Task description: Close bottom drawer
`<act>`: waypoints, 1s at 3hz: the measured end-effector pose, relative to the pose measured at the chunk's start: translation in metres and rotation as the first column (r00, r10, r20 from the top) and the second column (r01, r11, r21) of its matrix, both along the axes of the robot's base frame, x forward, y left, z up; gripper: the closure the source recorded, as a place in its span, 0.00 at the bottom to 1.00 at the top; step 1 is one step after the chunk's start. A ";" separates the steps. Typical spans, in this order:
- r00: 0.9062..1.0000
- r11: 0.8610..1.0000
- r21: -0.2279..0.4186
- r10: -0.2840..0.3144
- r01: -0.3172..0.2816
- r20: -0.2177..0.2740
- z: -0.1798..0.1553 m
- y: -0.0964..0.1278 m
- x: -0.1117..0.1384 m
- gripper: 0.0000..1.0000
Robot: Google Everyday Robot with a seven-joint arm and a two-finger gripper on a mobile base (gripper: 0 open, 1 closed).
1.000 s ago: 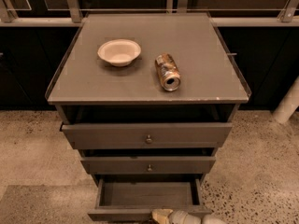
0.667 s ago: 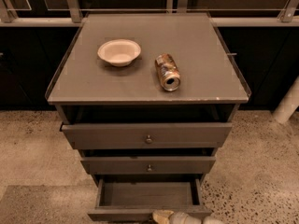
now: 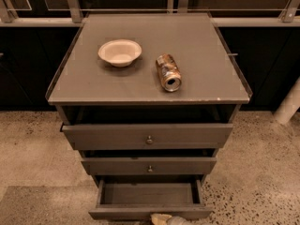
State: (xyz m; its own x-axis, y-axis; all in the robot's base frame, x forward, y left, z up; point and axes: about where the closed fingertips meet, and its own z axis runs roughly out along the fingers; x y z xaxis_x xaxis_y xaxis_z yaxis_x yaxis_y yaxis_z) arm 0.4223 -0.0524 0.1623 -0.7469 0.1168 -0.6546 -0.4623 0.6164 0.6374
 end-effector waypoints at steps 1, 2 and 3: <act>0.996 0.998 0.004 -0.061 0.061 0.062 0.003 -0.004 0.022 1.00; 0.985 0.995 -0.008 -0.102 0.104 0.141 0.015 -0.010 0.047 1.00; 0.971 0.988 -0.033 -0.141 0.150 0.195 0.019 -0.016 0.078 1.00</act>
Offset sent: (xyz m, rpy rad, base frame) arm 0.0785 -0.0224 0.0333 -0.0438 -0.2442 -0.1612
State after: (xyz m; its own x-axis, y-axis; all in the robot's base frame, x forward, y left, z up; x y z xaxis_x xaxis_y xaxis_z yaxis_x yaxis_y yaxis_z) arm 0.4999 -0.0685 0.1816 -0.5841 0.1803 -0.7914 -0.4763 0.7134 0.5140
